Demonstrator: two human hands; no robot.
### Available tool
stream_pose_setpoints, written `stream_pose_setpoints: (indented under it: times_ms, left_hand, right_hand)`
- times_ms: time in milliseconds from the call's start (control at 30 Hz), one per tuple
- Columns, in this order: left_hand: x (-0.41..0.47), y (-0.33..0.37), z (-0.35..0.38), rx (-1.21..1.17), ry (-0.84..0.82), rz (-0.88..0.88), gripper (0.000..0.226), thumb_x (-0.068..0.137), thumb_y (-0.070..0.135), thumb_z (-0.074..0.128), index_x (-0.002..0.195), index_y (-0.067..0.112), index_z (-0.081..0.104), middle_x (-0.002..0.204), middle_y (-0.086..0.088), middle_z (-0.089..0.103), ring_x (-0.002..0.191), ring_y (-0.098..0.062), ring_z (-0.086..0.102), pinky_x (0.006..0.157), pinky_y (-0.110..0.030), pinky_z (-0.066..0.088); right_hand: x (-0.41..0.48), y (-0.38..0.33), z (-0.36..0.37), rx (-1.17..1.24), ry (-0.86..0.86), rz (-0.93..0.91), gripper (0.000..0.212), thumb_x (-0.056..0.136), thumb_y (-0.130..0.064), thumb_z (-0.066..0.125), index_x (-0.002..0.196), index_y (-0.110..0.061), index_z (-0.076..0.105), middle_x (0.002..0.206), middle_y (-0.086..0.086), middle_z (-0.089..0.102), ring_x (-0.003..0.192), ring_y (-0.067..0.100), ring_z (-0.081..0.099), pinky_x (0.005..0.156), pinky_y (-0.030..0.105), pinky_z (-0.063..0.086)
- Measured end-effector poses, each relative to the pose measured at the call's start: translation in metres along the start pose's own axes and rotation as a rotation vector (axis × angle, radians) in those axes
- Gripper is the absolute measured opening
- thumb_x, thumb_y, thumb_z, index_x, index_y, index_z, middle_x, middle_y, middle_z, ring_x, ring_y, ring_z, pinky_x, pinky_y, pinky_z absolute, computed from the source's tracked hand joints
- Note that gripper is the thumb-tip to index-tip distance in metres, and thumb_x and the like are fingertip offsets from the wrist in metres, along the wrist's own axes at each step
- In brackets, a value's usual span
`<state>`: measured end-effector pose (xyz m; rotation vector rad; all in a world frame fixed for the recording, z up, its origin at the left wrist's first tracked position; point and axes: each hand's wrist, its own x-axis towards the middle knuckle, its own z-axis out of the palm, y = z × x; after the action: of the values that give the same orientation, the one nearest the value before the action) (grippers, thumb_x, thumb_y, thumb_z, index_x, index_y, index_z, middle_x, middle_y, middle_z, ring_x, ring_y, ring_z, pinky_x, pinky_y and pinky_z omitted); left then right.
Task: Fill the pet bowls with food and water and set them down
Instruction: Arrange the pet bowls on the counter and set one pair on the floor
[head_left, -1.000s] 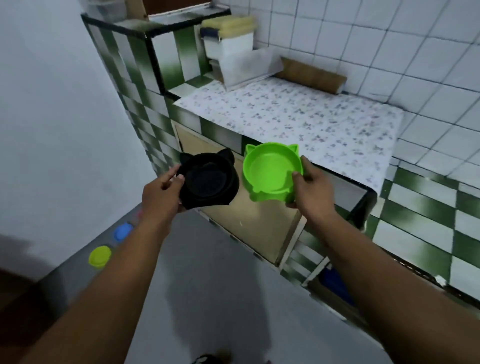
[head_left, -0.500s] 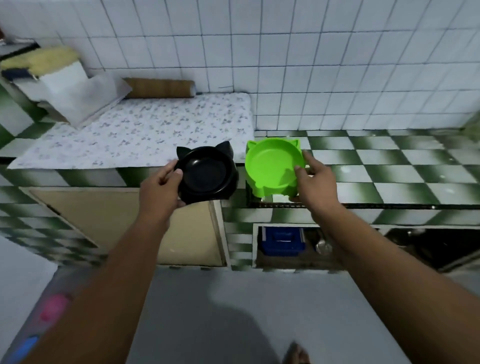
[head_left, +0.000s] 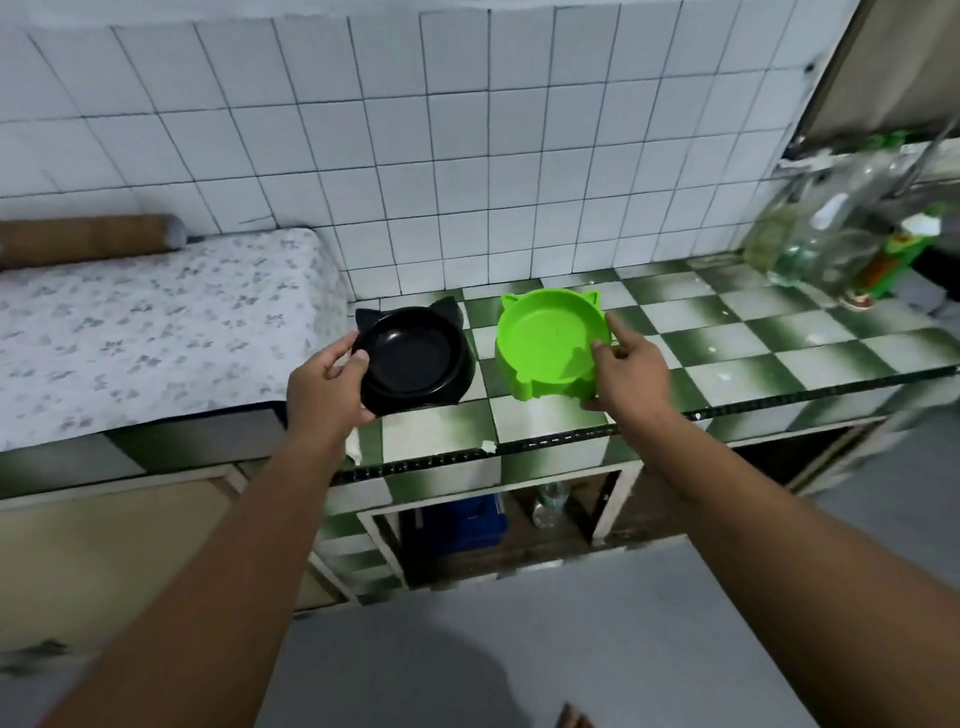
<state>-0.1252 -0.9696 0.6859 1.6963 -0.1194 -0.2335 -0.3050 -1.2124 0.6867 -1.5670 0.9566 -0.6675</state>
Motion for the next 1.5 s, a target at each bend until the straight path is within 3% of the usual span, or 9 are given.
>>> stream_pose_setpoints:
  times_ms: [100, 233, 333, 500, 667, 800, 967, 1267, 1500]
  left_hand:
    - [0.003, -0.001, 0.061, -0.009, -0.001, -0.03, 0.031, 0.1, 0.021, 0.062, 0.131, 0.028, 0.065, 0.103, 0.003, 0.065, 0.093, -0.02, 0.067, 0.05, -0.024, 0.058]
    - [0.013, -0.007, 0.128, -0.041, -0.007, -0.101, 0.02, 0.098, 0.022, 0.066, 0.117, 0.028, 0.065, 0.102, -0.002, 0.064, 0.099, -0.028, 0.07, 0.048, -0.027, 0.055]
    - [0.027, -0.01, 0.165, -0.024, -0.039, -0.133, 0.013, 0.097, 0.024, 0.067, 0.108, 0.03, 0.064, 0.107, -0.008, 0.068, 0.099, -0.03, 0.072, 0.051, -0.03, 0.057]
    - [0.064, -0.014, 0.224, -0.033, -0.075, -0.153, 0.023, 0.097, 0.022, 0.068, 0.119, 0.018, 0.063, 0.117, -0.009, 0.07, 0.101, -0.028, 0.072, 0.063, -0.04, 0.063]
    - [0.097, -0.017, 0.282, -0.024, -0.138, -0.162, 0.03, 0.1, 0.018, 0.064, 0.128, 0.01, 0.061, 0.117, -0.01, 0.067, 0.097, -0.023, 0.069, 0.061, -0.036, 0.059]
    - [0.124, -0.018, 0.323, -0.003, -0.155, -0.183, 0.034, 0.099, 0.017, 0.066, 0.131, 0.009, 0.061, 0.121, -0.01, 0.066, 0.096, -0.021, 0.069, 0.068, -0.041, 0.062]
    - [0.151, -0.026, 0.37, -0.003, -0.122, -0.26, 0.021, 0.098, 0.018, 0.067, 0.118, 0.018, 0.064, 0.118, -0.009, 0.067, 0.103, -0.027, 0.07, 0.079, -0.052, 0.063]
    - [0.189, -0.065, 0.458, 0.096, 0.007, -0.334, 0.018, 0.099, 0.025, 0.065, 0.116, 0.023, 0.062, 0.108, -0.007, 0.069, 0.09, -0.026, 0.072, 0.06, -0.036, 0.061]
    - [0.218, -0.072, 0.505, 0.064, 0.064, -0.373, 0.016, 0.095, 0.018, 0.069, 0.111, 0.019, 0.067, 0.109, -0.01, 0.07, 0.094, -0.028, 0.07, 0.069, -0.05, 0.064]
  right_hand:
    - [0.042, 0.008, -0.035, -0.037, 0.021, 0.002, 0.048, 0.101, -0.018, 0.052, 0.148, -0.028, 0.047, 0.095, 0.002, 0.062, 0.076, 0.023, 0.066, 0.06, 0.05, 0.062]
    - [0.091, 0.016, -0.07, -0.051, 0.046, 0.024, 0.047, 0.101, -0.018, 0.052, 0.146, -0.028, 0.048, 0.113, 0.005, 0.062, 0.08, 0.024, 0.065, 0.057, 0.051, 0.061]
    - [0.122, 0.029, -0.089, -0.057, 0.07, 0.036, 0.044, 0.1, -0.015, 0.052, 0.143, -0.023, 0.051, 0.104, 0.005, 0.06, 0.081, 0.028, 0.063, 0.058, 0.054, 0.061]
    - [0.18, 0.047, -0.107, -0.088, 0.152, 0.087, 0.042, 0.097, -0.018, 0.058, 0.139, -0.024, 0.054, 0.103, 0.008, 0.063, 0.08, 0.033, 0.068, 0.056, 0.055, 0.06]
    - [0.231, 0.053, -0.12, -0.086, 0.201, 0.143, 0.039, 0.098, -0.016, 0.058, 0.136, -0.023, 0.055, 0.101, 0.011, 0.064, 0.07, 0.035, 0.068, 0.053, 0.055, 0.06]
    - [0.277, 0.057, -0.129, -0.14, 0.241, 0.154, 0.039, 0.095, -0.02, 0.058, 0.134, -0.024, 0.058, 0.105, 0.011, 0.064, 0.08, 0.033, 0.068, 0.058, 0.055, 0.061]
    - [0.335, 0.068, -0.137, -0.145, 0.204, 0.198, 0.037, 0.097, -0.017, 0.057, 0.134, -0.021, 0.057, 0.108, 0.009, 0.06, 0.079, 0.035, 0.066, 0.055, 0.056, 0.06]
    - [0.45, 0.1, -0.144, -0.218, 0.078, 0.296, 0.037, 0.095, -0.016, 0.056, 0.13, -0.027, 0.06, 0.103, 0.014, 0.063, 0.079, 0.041, 0.068, 0.053, 0.058, 0.058]
    - [0.529, 0.15, -0.137, -0.361, -0.009, 0.267, 0.039, 0.08, -0.035, 0.051, 0.117, -0.036, 0.06, 0.086, 0.012, 0.069, 0.063, 0.038, 0.069, 0.053, 0.057, 0.059]
